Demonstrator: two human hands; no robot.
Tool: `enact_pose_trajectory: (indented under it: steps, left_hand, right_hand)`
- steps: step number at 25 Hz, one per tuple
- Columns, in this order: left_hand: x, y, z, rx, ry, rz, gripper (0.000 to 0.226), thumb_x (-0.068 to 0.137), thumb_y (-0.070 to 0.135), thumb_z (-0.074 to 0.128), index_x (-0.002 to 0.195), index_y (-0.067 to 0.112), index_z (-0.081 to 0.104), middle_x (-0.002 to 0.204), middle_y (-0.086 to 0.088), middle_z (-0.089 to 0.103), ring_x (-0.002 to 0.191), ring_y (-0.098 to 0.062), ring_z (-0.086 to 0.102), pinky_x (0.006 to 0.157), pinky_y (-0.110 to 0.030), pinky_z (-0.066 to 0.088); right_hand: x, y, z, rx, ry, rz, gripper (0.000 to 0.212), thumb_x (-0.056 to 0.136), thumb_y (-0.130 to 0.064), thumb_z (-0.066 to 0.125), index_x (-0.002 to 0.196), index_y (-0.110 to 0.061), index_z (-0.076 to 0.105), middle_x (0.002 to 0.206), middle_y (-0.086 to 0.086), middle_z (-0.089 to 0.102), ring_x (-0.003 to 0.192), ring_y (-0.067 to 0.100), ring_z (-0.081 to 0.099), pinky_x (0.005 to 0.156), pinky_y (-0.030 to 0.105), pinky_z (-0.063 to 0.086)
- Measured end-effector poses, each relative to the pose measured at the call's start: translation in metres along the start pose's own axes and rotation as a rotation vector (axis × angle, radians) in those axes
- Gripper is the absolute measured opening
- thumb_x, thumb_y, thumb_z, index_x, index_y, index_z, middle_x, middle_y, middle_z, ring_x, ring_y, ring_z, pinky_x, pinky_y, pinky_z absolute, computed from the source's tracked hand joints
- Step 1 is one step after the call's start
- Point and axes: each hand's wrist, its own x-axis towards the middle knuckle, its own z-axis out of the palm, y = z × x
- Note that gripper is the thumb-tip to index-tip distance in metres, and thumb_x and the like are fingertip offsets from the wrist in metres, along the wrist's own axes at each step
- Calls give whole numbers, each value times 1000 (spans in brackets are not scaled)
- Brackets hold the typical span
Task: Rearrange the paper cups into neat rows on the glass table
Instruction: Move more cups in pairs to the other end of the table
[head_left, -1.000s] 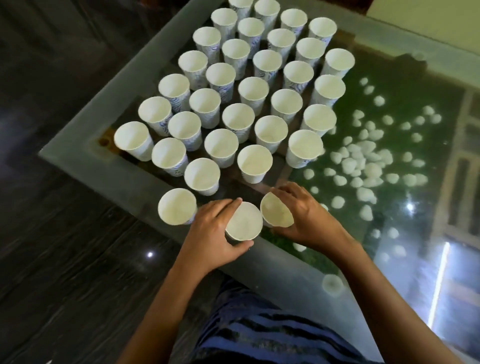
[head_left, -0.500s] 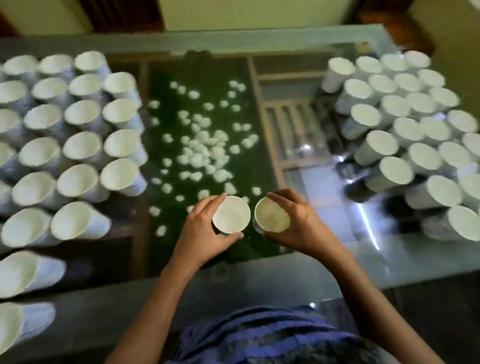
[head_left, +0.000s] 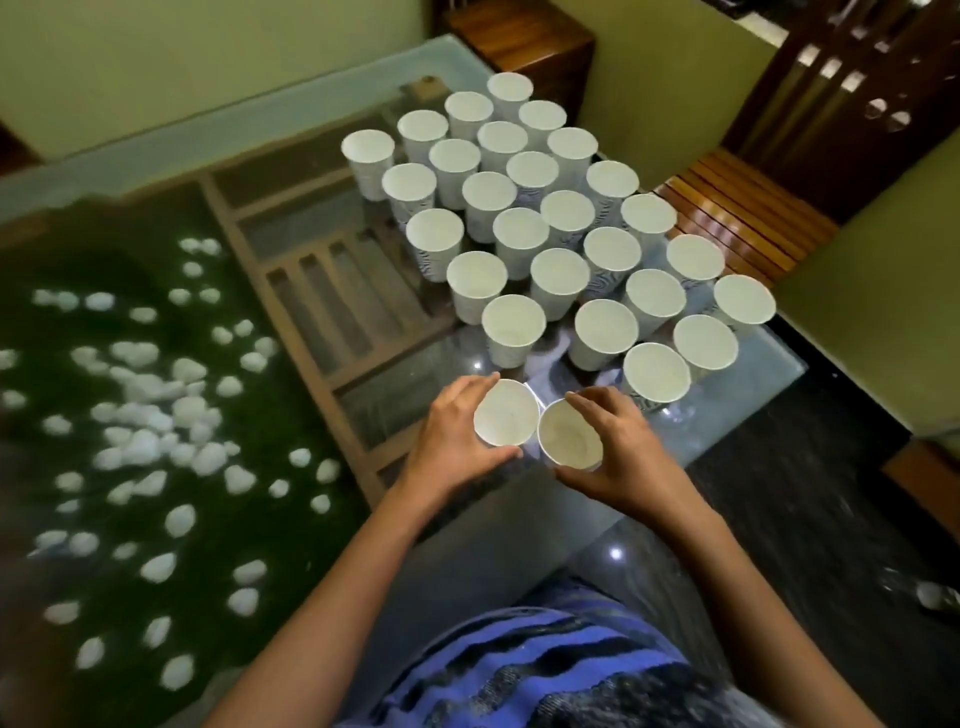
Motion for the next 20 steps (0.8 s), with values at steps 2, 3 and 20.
enact_pose_trajectory:
  steps: [2, 3, 20]
  left_hand:
    - [21, 11, 14, -34, 6, -5, 80, 55, 22, 87, 125, 3, 53, 126, -14, 56, 115, -26, 53, 96, -18, 31]
    - [32, 17, 21, -57, 14, -19, 79, 54, 21, 88, 123, 3, 54, 125, -15, 57, 115, -26, 53, 95, -17, 32]
    - [47, 30, 49, -198, 92, -75, 81, 55, 15, 87, 128, 16, 52, 127, 0, 56, 108, 10, 42, 87, 0, 35]
  right_hand:
    - [1, 14, -7, -2, -9, -5, 75, 71, -28, 76, 135, -7, 42, 136, 10, 41, 126, 25, 38, 103, 33, 37]
    - [2, 20, -9, -8, -20, -6, 75, 72, -28, 75, 136, -8, 41, 138, 10, 39, 127, 25, 37, 103, 34, 37]
    - [3, 59, -11, -60, -81, -84, 80, 74, -38, 72, 140, -15, 32, 143, 4, 32, 128, 21, 34, 99, 35, 42]
